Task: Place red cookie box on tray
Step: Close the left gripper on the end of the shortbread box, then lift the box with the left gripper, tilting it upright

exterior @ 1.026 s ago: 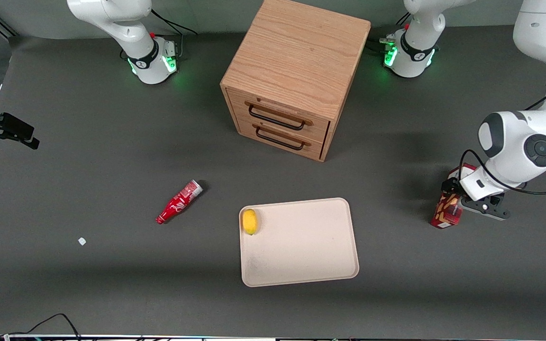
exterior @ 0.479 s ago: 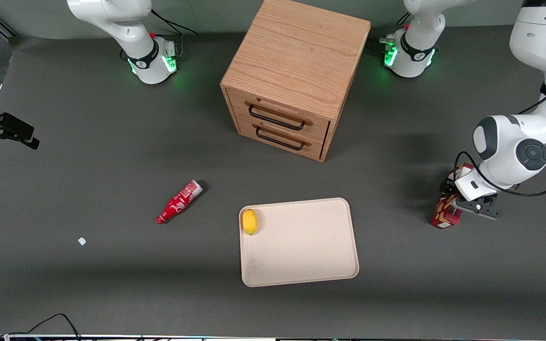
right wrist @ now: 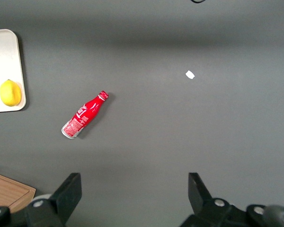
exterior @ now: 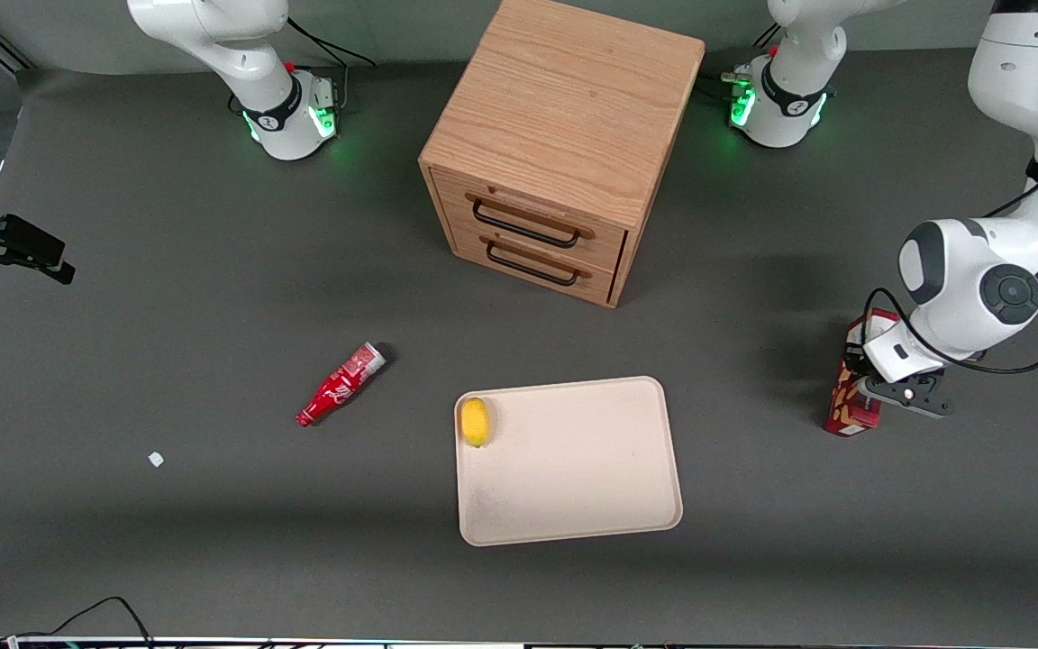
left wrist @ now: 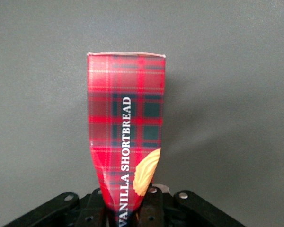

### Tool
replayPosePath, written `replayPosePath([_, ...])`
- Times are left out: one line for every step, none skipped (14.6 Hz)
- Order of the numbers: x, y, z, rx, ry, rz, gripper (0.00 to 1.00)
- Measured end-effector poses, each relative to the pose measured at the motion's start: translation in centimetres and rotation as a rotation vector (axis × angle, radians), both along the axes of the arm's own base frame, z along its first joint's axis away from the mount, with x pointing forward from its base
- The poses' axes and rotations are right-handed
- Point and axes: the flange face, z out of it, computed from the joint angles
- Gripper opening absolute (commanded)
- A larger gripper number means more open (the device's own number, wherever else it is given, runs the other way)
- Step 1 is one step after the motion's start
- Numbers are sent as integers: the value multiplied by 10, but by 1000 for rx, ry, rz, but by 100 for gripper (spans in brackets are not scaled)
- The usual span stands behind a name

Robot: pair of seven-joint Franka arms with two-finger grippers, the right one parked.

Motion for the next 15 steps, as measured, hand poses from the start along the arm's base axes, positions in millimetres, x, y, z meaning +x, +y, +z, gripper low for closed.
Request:
replayPosePath([0,1,1,1,7,1,0])
replayPosePath([1,2,6,3,16,4,0])
replayPosePath([4,3,16,7,26,9,0])
replayPosePath([7,5,30,10,36,21,0])
replayPosePath([12,6,49,8,40,39,0])
replayPosePath([16,6,71,0,40,59,0])
replayPosePath([21,5,93,-11,43,73,0])
replayPosePath([25,2,117,-20,50,85,0])
replayPosePath([30,-2,141,-28,60,103,0])
replayPosePath([35,-10,163,-35,67,124,0])
replayPosePath([39,-21,181,-39,69,148,0])
replayPosePath([43,-36,198,-44,70,174,0])
replayPosePath([47,-55,212,-48,71,205,0])
replayPosePath([50,-77,227,-52,69,239,0])
replayPosePath([53,-100,240,-56,65,269,0])
